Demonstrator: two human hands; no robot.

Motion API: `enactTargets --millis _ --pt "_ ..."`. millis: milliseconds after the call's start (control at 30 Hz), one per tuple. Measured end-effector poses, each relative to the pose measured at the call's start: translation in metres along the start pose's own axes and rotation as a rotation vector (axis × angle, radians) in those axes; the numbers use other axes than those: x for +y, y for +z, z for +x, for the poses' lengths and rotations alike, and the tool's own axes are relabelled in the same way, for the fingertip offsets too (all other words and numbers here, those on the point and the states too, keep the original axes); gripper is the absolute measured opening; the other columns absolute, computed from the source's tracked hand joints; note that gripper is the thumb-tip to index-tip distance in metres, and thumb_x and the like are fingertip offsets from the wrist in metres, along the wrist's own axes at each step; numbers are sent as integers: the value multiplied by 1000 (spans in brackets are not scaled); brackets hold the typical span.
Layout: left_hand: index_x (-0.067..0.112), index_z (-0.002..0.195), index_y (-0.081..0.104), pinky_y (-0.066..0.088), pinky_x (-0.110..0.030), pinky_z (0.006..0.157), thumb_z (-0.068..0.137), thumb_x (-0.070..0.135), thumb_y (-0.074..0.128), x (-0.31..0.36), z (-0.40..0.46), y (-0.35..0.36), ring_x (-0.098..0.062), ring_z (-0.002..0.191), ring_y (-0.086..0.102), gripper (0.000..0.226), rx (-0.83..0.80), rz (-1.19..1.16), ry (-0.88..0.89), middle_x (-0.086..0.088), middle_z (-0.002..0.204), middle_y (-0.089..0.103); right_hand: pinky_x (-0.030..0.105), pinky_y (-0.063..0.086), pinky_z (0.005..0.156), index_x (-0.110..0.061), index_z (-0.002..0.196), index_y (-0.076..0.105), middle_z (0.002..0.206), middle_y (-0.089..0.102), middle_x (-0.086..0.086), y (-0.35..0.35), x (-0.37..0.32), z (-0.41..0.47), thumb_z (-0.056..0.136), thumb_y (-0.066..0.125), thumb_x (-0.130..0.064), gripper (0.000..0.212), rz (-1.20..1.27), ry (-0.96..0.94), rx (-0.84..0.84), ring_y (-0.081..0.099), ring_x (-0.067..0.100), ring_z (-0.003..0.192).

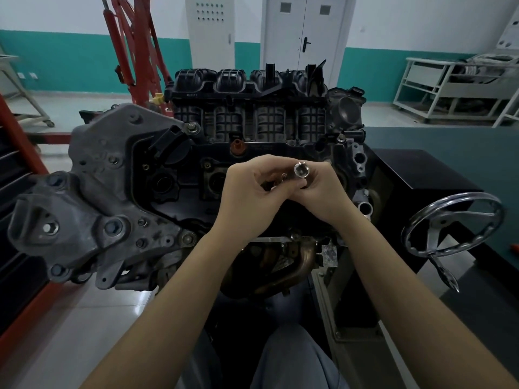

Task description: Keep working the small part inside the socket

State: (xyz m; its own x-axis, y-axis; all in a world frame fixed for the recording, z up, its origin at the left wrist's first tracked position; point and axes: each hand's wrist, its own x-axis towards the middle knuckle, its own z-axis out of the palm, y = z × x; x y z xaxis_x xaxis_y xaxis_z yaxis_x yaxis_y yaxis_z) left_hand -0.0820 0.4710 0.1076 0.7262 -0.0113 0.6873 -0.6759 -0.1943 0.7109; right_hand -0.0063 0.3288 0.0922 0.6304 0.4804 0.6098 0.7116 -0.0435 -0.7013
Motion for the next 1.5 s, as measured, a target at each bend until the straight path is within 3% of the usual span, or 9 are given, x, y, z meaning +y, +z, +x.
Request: enactTargets --millis 133,267,367,567,733,933,1167,1333,1500 --pt "4 103 71 54 -36 91 79 -9 72 -2 -2 -1 -21 97 70 27 -47 -67 -22 -10 98 73 18 50 79 -11 92 71 88 72 -8 1 1 0 80 68 1 18 -38 12 -18 69 8 87" --pt "24 90 71 53 -21 80 72 1 81 -1 -1 6 -7 86 69 31 48 52 -6 8 87 72 24 53 76 -1 88 73 84 73 4 0 3 1 75 73 6 15 -38 23 47 71 15 82" --pt "23 89 71 54 -24 81 76 -1 77 -1 -1 9 -9 87 70 28 61 10 -17 5 87 73 28 55 79 -2 91 72 87 73 5 0 0 0 78 72 3 14 -18 18 42 70 17 85" --pt "7 106 69 54 -26 87 82 -9 67 0 -1 7 -15 96 70 29 -4 -102 -21 -2 97 72 11 47 72 -28 83 67 75 69 -22 2 -2 -1 81 69 5 33 -50 40 22 66 -5 79" --pt "14 91 72 56 -27 82 75 0 78 1 -1 10 -14 87 71 22 53 -6 -7 -1 88 74 26 53 76 -5 87 73 85 73 3 2 -1 0 78 72 3 12 -59 44 29 70 13 84" --pt "7 108 69 55 -27 87 83 -6 68 0 -1 5 -14 96 71 28 26 -104 -34 -4 97 73 8 46 73 -34 88 62 79 67 -31 4 -9 -2 82 63 -4 31 -39 57 -8 64 -11 81" --pt "15 93 73 57 -28 82 78 -1 76 0 -2 5 -9 86 71 22 56 40 -8 4 88 73 33 55 80 -5 92 72 88 73 4 3 -4 0 81 70 0 13 -72 29 33 70 17 86" --pt "12 104 70 54 -27 88 84 -5 67 -1 -1 1 -13 97 70 27 9 -80 -22 1 97 73 10 47 77 -32 95 63 85 69 -29 4 -9 -1 85 63 0 34 -50 54 -37 65 -8 87" --pt "12 98 72 56 -31 86 77 -2 76 -2 -2 1 -14 93 70 26 31 21 -15 -1 94 74 28 55 79 -11 93 71 85 73 -5 2 -3 1 80 70 2 19 -77 56 21 70 12 86"
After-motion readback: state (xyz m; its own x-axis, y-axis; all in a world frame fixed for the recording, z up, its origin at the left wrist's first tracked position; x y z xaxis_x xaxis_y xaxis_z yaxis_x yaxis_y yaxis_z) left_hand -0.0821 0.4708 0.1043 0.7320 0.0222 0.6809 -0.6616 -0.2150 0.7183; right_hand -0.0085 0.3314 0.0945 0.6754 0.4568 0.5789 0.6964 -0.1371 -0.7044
